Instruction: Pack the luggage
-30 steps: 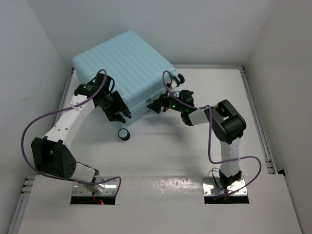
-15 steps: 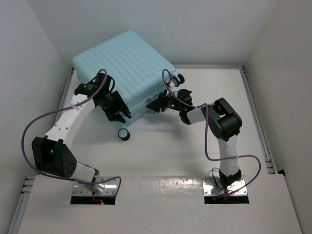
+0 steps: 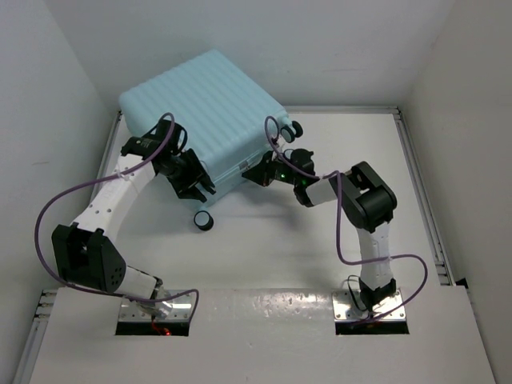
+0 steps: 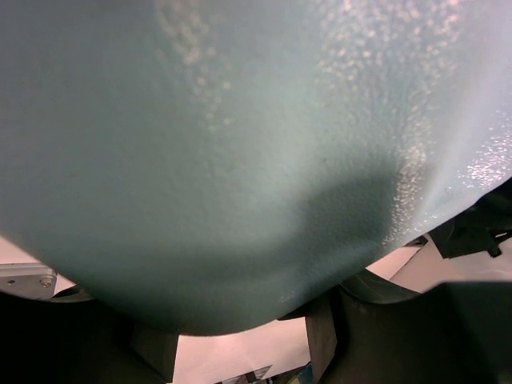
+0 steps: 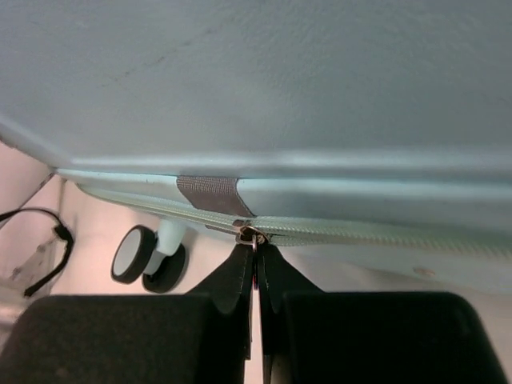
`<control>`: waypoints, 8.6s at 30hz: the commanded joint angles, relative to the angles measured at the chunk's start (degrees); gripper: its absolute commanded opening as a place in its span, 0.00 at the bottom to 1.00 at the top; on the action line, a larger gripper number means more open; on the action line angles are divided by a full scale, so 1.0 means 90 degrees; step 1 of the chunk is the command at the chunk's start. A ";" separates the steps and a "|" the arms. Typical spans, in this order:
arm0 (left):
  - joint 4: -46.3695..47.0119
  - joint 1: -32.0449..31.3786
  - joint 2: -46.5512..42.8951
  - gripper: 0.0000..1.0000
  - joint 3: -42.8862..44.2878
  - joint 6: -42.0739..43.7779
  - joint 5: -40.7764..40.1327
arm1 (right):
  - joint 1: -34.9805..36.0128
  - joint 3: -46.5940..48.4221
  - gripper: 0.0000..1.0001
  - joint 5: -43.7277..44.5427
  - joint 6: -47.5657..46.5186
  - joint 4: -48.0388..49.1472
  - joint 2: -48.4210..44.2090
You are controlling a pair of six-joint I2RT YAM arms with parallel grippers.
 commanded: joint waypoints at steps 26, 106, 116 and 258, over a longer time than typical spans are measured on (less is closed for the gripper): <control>0.1331 0.3062 0.0776 0.00 0.0441 0.2522 -0.0648 | -0.1008 -0.0719 0.00 0.4208 -0.1784 -0.1474 -0.1333; 0.2650 0.2144 -0.1517 0.99 0.0521 0.4954 -0.2404 | -0.1576 0.4181 0.89 0.0096 -0.1823 -0.8533 -0.1977; 0.2464 0.2262 -0.1576 0.99 0.0452 0.4895 -0.2864 | -0.0336 0.6262 0.90 0.1549 -0.3014 -1.0507 -0.0689; -0.0092 0.4068 -0.0766 0.98 0.1281 0.7938 0.3248 | 0.1591 0.1885 0.02 0.2645 -0.3659 -0.4394 -0.1871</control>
